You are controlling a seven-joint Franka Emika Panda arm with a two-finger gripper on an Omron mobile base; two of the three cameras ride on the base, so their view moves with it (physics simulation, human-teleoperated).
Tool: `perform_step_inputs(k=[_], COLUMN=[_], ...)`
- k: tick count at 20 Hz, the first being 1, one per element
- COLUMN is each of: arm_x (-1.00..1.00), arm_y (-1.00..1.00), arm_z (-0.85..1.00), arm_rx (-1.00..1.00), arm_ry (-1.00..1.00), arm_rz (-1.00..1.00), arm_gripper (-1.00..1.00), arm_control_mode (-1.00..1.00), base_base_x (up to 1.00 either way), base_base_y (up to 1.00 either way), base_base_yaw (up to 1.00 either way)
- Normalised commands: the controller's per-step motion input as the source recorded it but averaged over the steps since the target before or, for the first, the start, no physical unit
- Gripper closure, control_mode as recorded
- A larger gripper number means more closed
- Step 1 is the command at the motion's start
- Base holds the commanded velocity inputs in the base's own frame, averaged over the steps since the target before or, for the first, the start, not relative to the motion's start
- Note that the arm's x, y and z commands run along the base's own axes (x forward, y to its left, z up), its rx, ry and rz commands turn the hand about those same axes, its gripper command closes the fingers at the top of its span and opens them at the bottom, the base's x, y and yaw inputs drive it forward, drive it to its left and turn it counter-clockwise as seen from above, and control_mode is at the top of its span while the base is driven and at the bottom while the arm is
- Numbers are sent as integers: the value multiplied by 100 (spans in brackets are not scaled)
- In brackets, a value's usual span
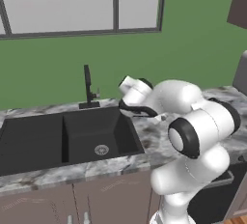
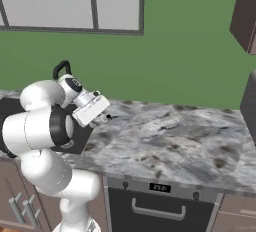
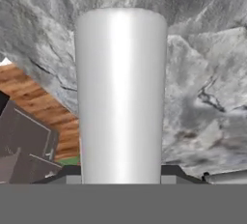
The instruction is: Restock the sink supplies by placing the sponge and soap dispenser on the counter and next to the sink. Make sure the soap dispenser is upright.
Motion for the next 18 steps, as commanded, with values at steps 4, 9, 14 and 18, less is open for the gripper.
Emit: perform_step_inputs(k=[4, 9, 14, 18], arm_x=[52, 15, 20, 44], arm_y=[0, -1, 1, 4], arm_z=[-25, -41, -14, -5], arm_rx=[-23, -11, -12, -20], arm_ry=[16, -5, -7, 9], arm_rz=[40, 26, 2, -3], arm_gripper=[100, 100, 100, 100], arm_control_mode=[-100, -100, -100, -100], base_base_x=[0, 0, 0, 0], base_base_y=[0, 0, 0, 0], base_base_yaw=[0, 0, 0, 0])
